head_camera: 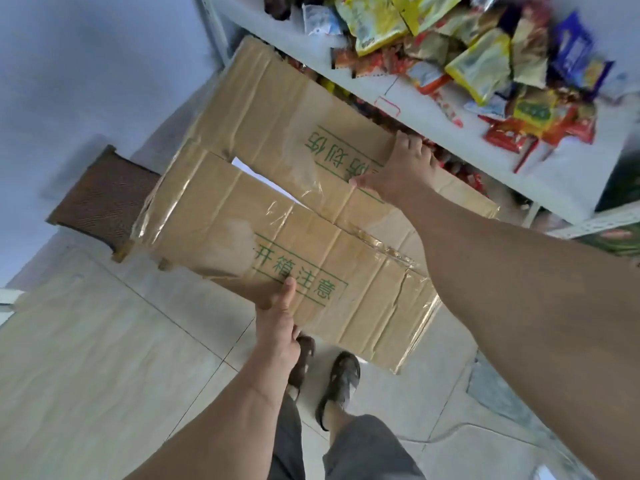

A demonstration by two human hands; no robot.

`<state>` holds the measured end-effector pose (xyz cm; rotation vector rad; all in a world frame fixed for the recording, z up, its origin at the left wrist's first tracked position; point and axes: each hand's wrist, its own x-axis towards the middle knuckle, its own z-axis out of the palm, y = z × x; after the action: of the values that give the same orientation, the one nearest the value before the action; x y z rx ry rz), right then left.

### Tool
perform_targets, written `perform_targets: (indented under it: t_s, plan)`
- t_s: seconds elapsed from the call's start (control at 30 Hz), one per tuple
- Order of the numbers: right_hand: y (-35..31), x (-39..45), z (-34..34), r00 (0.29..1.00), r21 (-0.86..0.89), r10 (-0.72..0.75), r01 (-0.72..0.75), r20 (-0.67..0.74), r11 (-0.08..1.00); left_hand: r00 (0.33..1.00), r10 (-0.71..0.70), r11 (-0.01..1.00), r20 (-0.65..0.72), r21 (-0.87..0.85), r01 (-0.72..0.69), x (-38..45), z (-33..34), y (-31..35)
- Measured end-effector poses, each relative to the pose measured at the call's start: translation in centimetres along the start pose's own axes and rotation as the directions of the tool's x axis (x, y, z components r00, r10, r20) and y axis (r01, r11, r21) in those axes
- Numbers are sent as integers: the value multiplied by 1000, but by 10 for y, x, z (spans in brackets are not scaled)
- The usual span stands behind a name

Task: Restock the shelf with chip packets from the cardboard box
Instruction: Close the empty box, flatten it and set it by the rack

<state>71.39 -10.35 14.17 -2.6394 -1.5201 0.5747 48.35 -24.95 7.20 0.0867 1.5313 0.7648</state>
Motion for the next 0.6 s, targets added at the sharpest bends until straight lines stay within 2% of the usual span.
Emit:
perform_targets:
  t_s: [0.23,0.33,0.6]
  plan:
    - [159,-70,-25,965,90,234,-225,-118,970,985,-70,972,156,234,32,-42,39,-92]
    - [219,-102,-30,944,109,301,-288,-134,951,970,-102,960,222,276,38,-58,50,-132]
    - [401,-166,-49,901,165,397,-370,-177,914,953,-139,942,268,332,44,-128,115,-261]
